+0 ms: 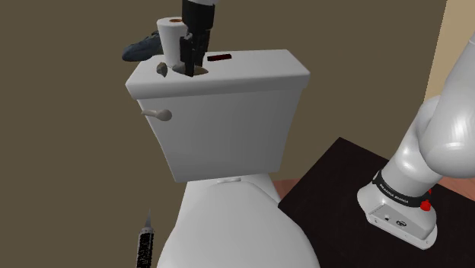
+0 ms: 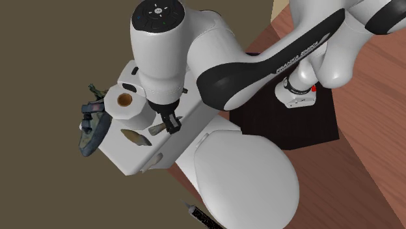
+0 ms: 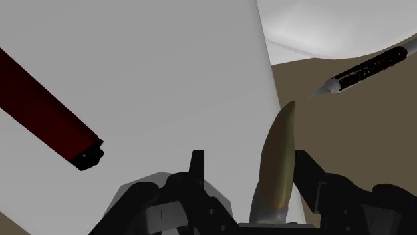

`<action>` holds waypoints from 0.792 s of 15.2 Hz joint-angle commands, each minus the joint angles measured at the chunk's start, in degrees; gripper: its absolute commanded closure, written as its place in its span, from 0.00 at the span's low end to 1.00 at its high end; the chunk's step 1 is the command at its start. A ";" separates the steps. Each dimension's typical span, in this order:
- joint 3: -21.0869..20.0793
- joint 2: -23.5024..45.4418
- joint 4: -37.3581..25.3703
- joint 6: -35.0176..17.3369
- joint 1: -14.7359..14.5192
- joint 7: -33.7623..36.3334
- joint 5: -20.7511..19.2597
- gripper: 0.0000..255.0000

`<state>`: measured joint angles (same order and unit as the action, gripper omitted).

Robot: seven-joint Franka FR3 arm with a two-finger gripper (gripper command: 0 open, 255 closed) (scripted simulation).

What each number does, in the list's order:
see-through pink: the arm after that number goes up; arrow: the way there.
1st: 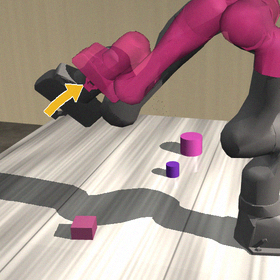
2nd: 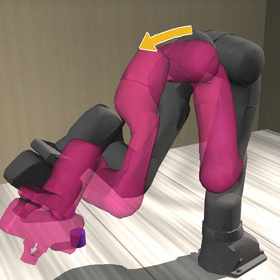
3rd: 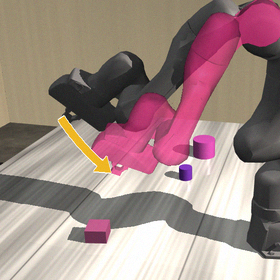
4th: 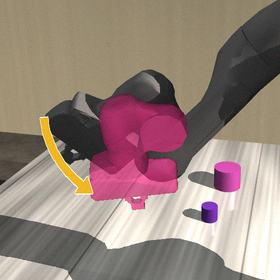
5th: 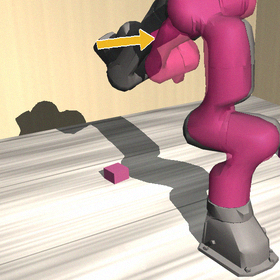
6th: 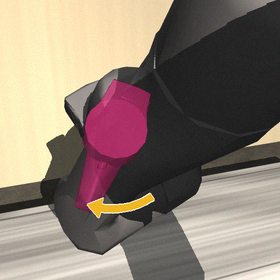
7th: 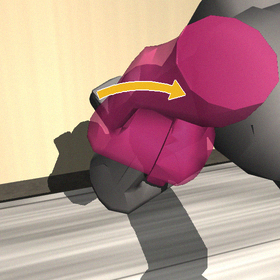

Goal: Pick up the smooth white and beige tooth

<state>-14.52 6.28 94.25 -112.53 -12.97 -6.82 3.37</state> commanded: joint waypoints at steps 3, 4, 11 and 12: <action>-0.07 0.28 -0.01 0.00 -0.06 0.00 0.07 1.00; -0.09 0.47 -0.36 0.16 -0.12 0.10 -0.01 1.00; -0.06 0.27 -1.51 1.53 -0.09 0.13 0.03 1.00; -0.07 0.32 -2.35 2.31 -0.11 0.20 -0.01 1.00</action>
<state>-14.59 6.59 92.51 -110.96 -13.08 -6.63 3.35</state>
